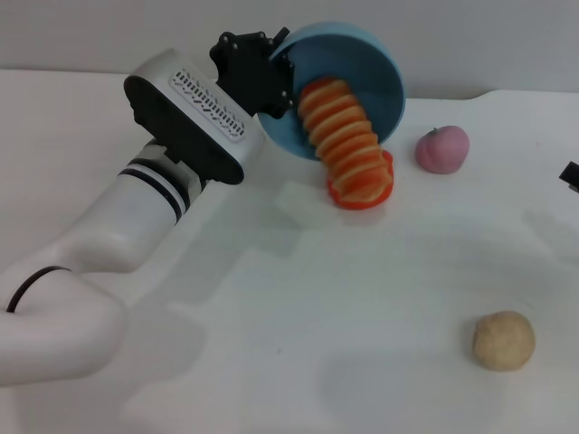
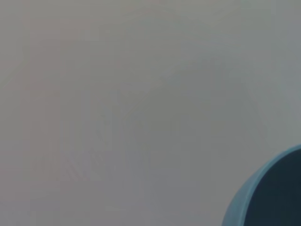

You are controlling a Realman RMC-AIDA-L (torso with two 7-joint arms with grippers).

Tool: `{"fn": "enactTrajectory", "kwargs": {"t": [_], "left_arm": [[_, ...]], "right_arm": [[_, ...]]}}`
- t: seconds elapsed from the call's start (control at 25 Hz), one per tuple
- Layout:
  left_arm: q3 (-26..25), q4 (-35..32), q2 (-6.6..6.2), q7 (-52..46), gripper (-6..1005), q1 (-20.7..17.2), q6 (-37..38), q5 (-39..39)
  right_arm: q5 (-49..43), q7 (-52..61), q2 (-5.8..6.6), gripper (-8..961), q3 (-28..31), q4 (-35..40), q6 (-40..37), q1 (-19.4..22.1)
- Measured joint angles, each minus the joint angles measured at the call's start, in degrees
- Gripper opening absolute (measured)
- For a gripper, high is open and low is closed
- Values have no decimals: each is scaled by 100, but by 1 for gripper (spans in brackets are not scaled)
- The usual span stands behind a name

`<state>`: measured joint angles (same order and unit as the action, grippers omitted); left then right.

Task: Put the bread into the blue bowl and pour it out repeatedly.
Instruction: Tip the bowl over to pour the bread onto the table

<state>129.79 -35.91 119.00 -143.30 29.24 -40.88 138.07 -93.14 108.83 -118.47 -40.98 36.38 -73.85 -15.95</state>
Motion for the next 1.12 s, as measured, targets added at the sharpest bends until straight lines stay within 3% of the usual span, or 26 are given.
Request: {"fn": "enactTrajectory", "kwargs": {"t": [0.92,1.12], "left_arm": [[201,471,9,2981,0,258,-222,-90],[565,471,8,3372,-1,159,-1048,-569]], "right_arm": [[-15,-126,9,447,38,-50,-130,5],[-15,-131,9,449,46,-53,-130,5]]}}
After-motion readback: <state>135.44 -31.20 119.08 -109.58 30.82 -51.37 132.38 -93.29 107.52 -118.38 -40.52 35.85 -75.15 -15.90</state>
